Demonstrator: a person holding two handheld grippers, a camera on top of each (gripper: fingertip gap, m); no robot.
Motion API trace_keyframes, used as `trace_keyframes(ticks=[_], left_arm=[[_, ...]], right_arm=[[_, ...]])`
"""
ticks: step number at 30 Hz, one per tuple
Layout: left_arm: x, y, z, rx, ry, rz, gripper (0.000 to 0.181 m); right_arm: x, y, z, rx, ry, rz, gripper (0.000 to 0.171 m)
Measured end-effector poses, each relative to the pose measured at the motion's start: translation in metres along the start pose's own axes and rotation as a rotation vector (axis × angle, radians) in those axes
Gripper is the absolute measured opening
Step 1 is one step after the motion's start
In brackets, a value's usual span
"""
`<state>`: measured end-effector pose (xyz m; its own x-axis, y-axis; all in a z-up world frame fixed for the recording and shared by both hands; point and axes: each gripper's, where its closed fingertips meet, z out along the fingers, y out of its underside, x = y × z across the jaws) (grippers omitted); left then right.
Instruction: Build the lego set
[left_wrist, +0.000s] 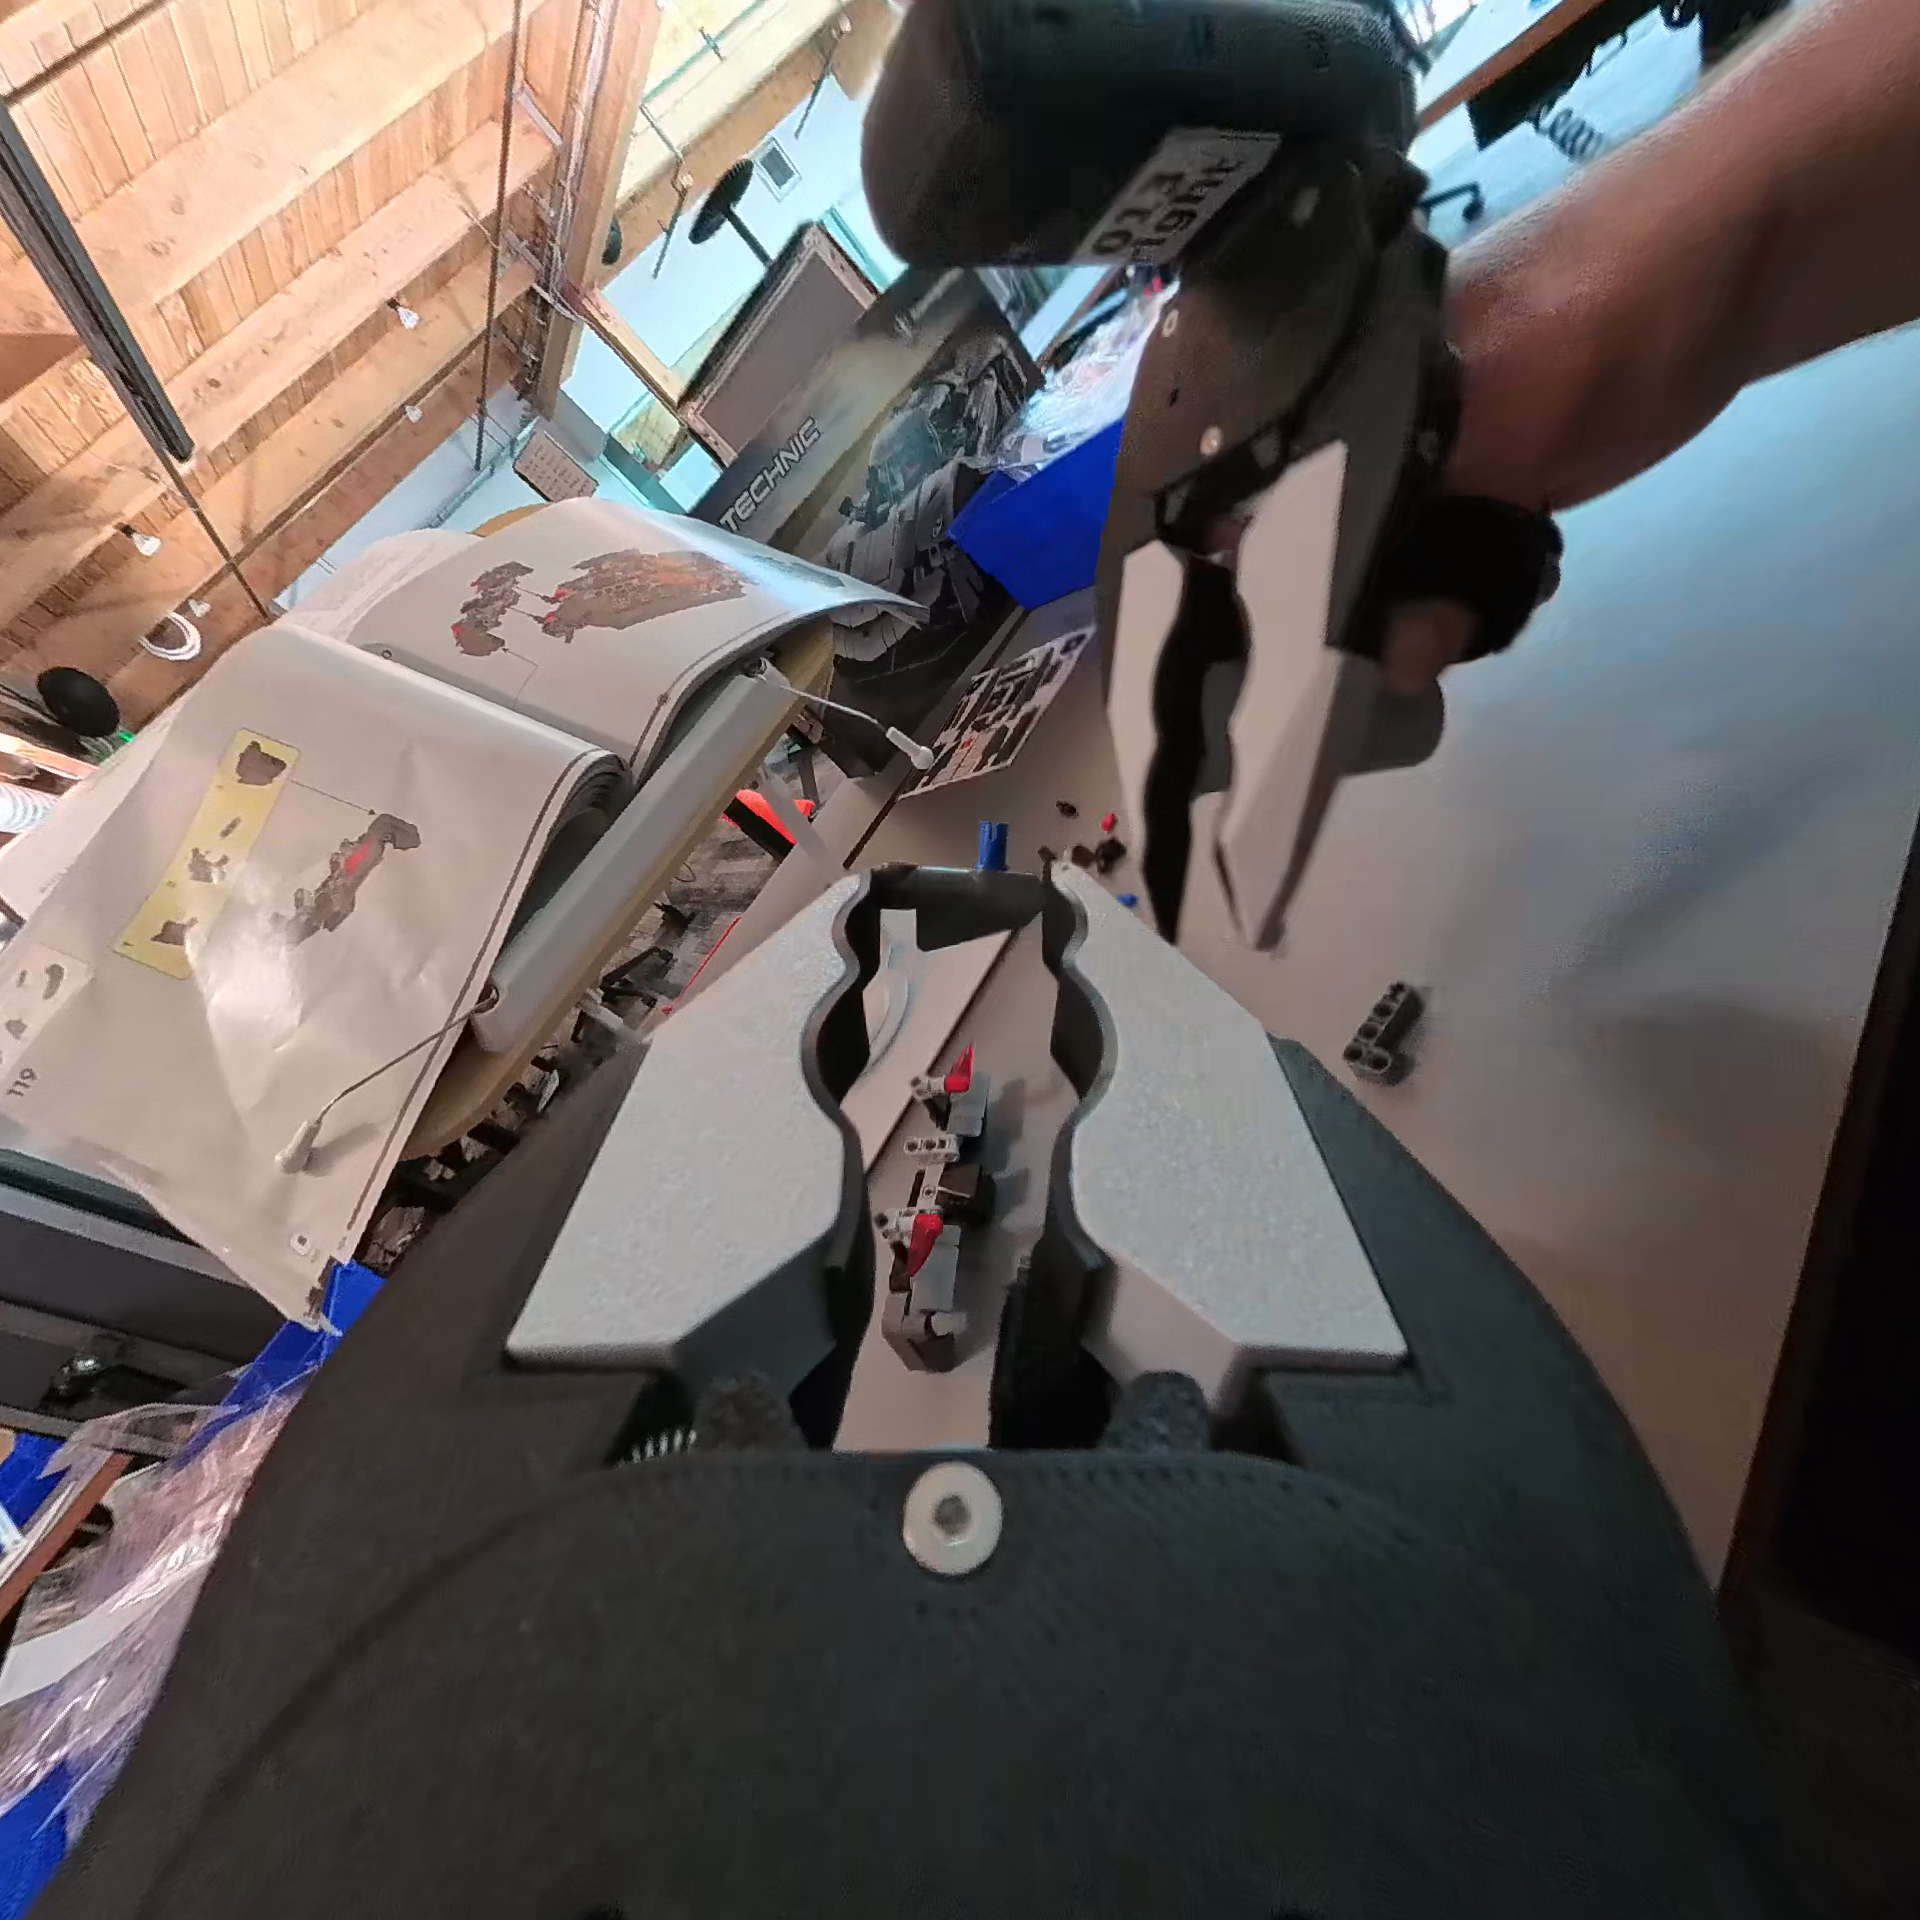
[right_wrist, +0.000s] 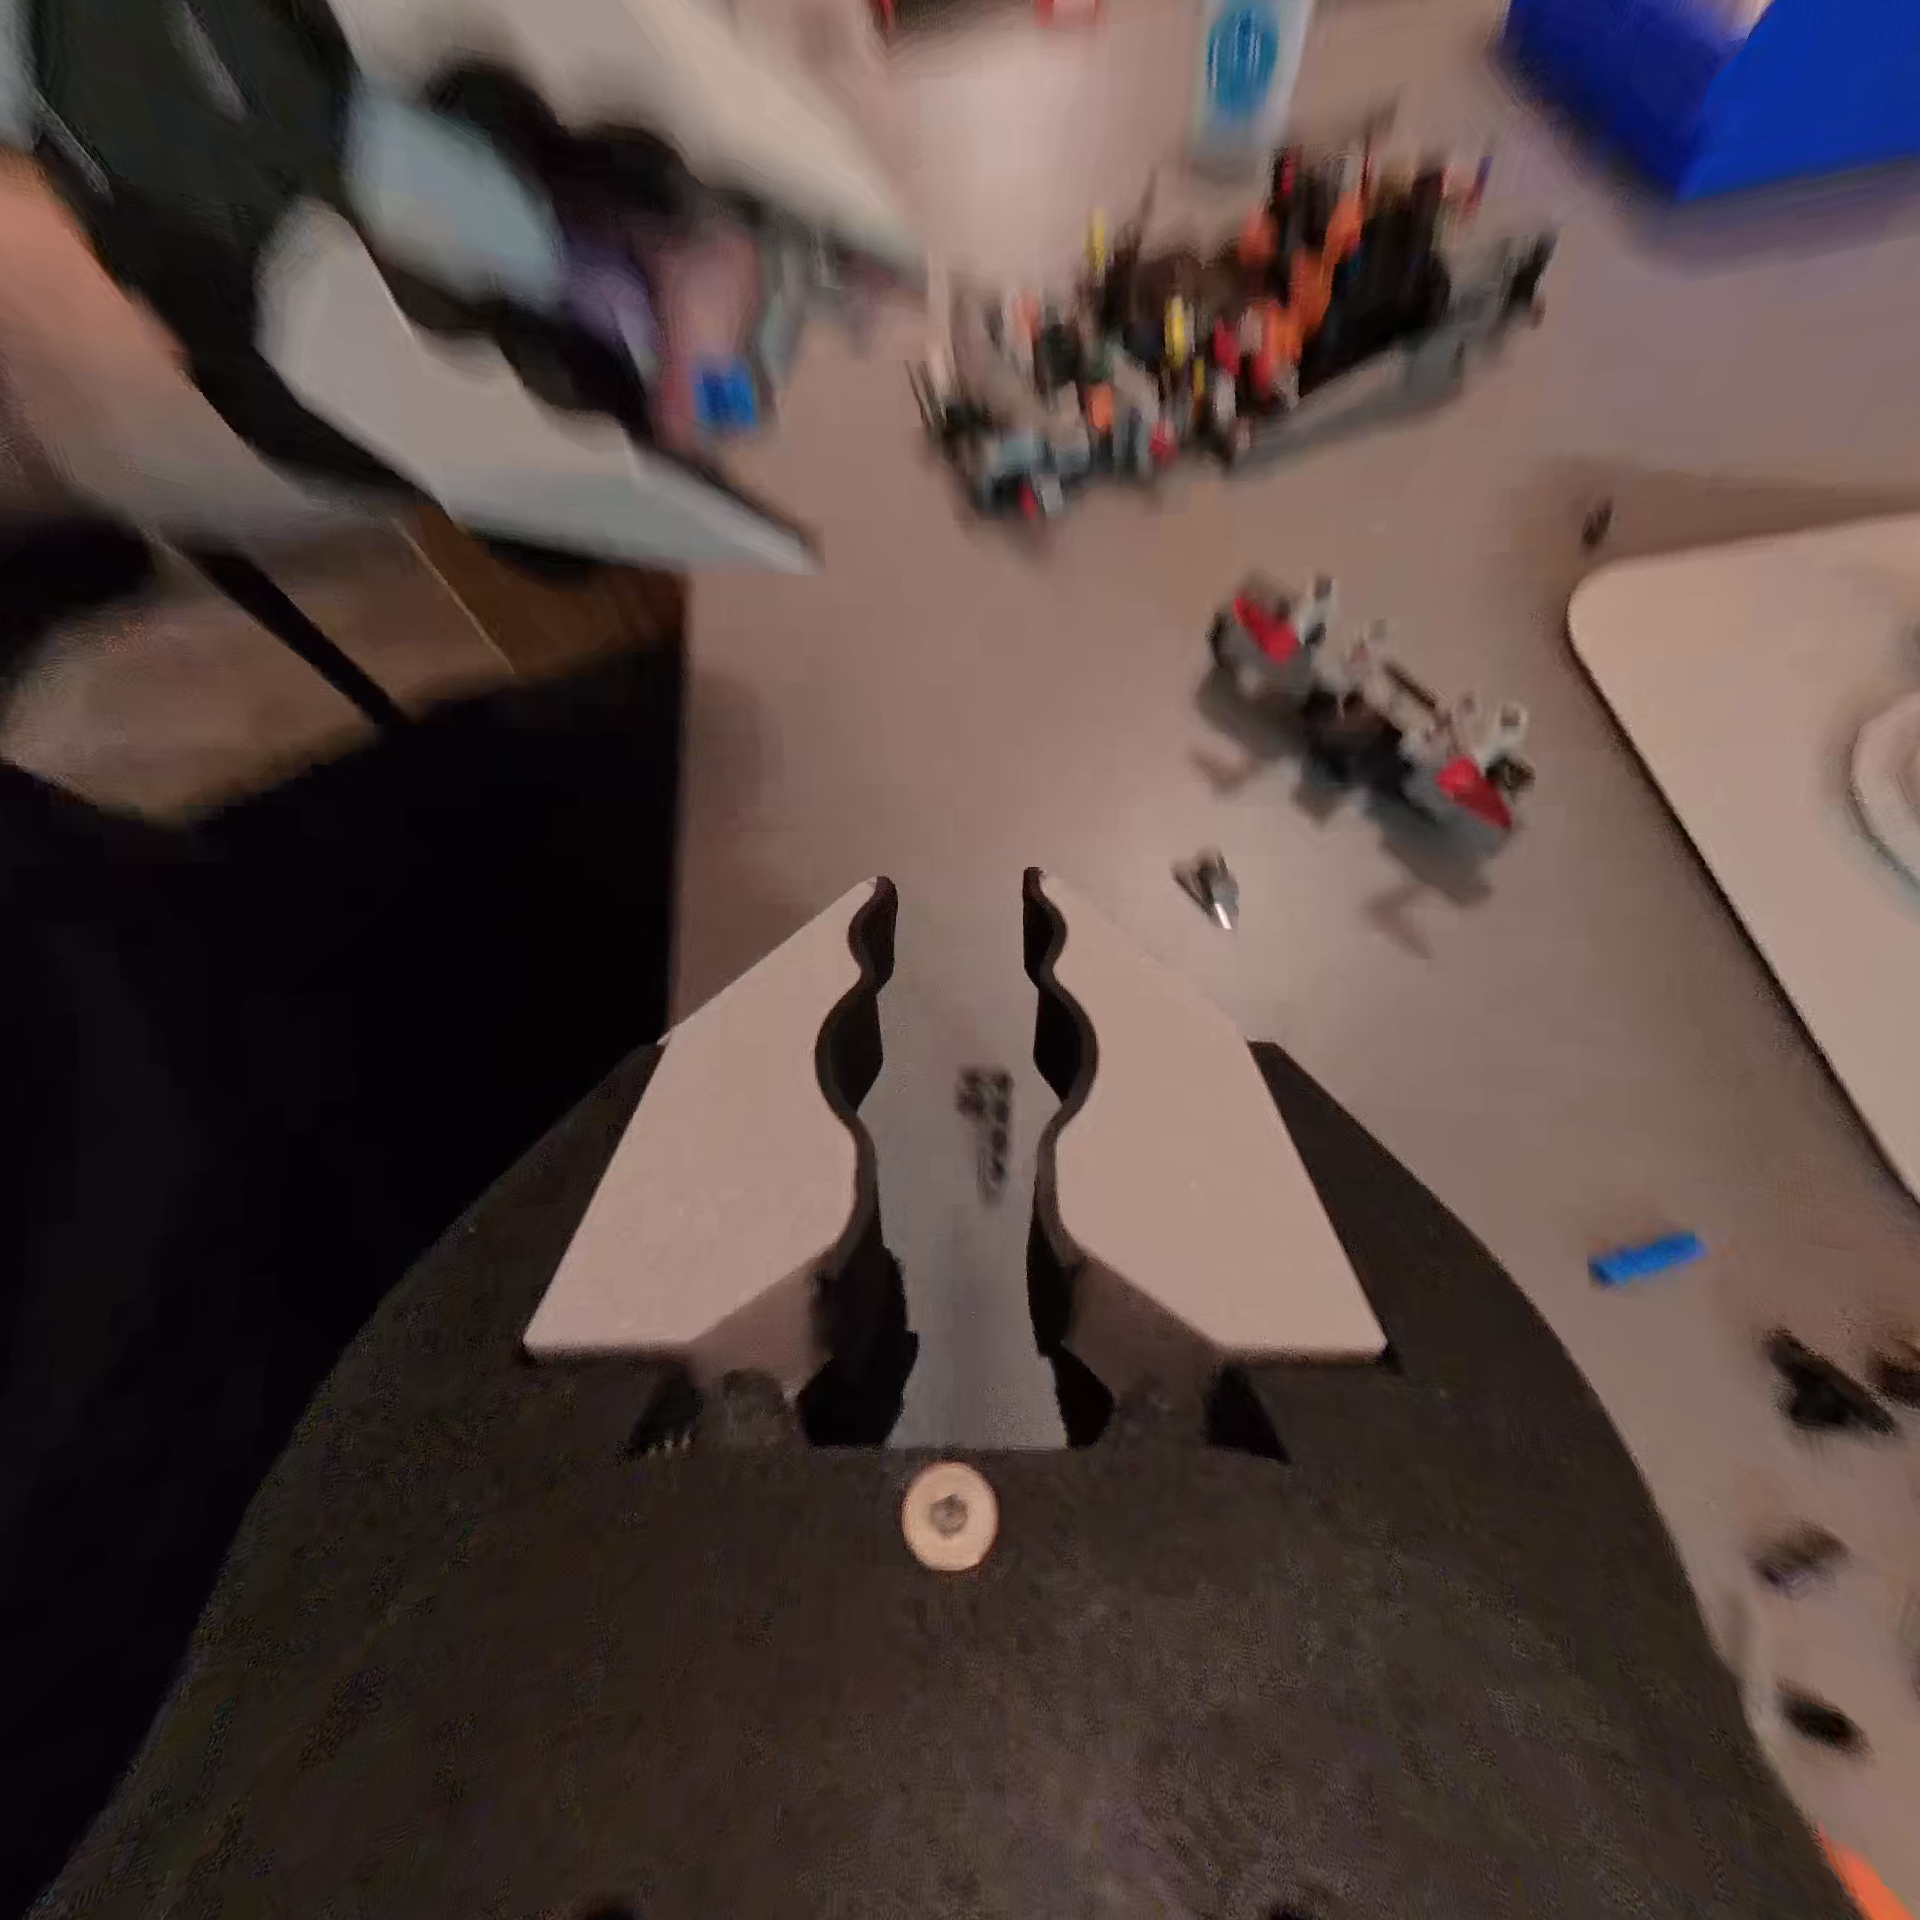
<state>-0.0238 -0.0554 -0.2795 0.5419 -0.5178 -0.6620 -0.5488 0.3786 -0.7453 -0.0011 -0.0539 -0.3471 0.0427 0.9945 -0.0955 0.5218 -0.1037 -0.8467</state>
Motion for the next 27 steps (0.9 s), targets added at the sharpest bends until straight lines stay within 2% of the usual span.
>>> trace_keyframes(ticks=[3,5,9,18,23,25,27], left_arm=[[0.002,-0.006,0.003,0.018,0.011,-0.018,0.029],[0.002,-0.007,0.006,0.010,0.015,-0.021,0.029],[0.007,-0.005,0.011,-0.038,0.033,0.030,0.029],[0.019,0.002,0.023,-0.109,0.066,0.082,0.029],[0.021,0.001,0.024,-0.108,0.066,0.077,0.029],[0.020,0.002,0.023,-0.112,0.063,0.077,0.029],[0.020,0.003,0.022,-0.113,0.058,0.073,0.029]], right_arm=[[-0.010,-0.045,-0.019,0.250,-0.193,0.212,0.024],[-0.012,-0.061,-0.029,0.342,-0.296,0.302,0.026],[-0.004,-0.060,-0.033,0.349,-0.244,0.280,0.027],[-0.002,-0.058,-0.045,0.401,-0.251,0.336,0.027],[0.005,-0.046,-0.047,0.364,-0.201,0.329,0.026],[0.010,-0.027,-0.039,0.263,-0.140,0.286,0.026],[0.012,0.004,-0.026,0.082,-0.057,0.179,0.027]])
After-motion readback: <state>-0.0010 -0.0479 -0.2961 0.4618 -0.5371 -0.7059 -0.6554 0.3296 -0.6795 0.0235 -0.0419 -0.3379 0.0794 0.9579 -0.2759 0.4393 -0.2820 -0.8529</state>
